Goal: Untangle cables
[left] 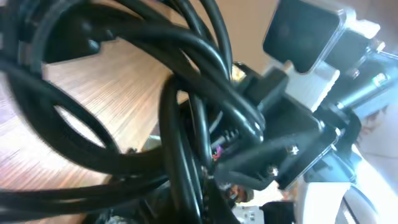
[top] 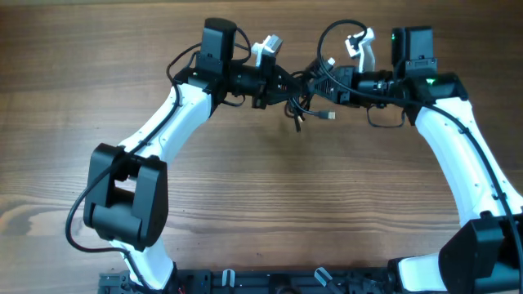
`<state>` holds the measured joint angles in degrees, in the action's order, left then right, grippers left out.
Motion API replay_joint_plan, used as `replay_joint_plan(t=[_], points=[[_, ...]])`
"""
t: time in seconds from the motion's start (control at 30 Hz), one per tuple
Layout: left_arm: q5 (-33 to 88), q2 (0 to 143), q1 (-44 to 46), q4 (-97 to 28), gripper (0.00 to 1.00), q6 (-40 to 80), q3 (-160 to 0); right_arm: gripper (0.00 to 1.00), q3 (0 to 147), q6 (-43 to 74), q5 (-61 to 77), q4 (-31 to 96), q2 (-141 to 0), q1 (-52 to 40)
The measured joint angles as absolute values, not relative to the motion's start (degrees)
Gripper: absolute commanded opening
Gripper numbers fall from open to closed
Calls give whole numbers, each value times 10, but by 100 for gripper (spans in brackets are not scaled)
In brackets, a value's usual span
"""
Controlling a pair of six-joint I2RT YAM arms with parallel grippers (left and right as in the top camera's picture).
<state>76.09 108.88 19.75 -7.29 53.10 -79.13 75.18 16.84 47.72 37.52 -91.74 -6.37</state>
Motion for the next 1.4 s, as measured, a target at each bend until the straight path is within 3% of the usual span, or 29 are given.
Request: replay_joint_plan(t=[0.07, 0.37, 0.53, 0.73, 0.83, 0.93, 1.03, 1.1, 1.27, 1.4], points=[[769, 1089, 197, -73, 4, 541, -791, 4, 752, 170, 474, 372, -917, -65], [797, 1090, 202, -46, 4, 498, -791, 4, 751, 214, 497, 375, -874, -28], [865, 1089, 204, -51, 4, 459, -791, 4, 751, 223, 517, 385, -808, 159], [878, 1089, 204, -51, 4, 440, -791, 4, 751, 207, 607, 444, -792, 210], [867, 1089, 204, -51, 4, 439, -791, 13, 751, 176, 615, 482, -792, 209], [830, 1089, 204, -51, 4, 440, -791, 31, 751, 153, 601, 504, -792, 181], [797, 1089, 207, -51, 4, 457, -791, 52, 751, 138, 586, 481, -792, 99], [787, 1089, 209, -51, 4, 473, -791, 59, 751, 132, 565, 463, -792, 51], [796, 1089, 210, -51, 4, 553, -791, 60, 751, 53, 426, 441, -792, -36], [850, 1089, 208, -55, 4, 622, -791, 59, 751, -43, 378, 441, -792, -41]])
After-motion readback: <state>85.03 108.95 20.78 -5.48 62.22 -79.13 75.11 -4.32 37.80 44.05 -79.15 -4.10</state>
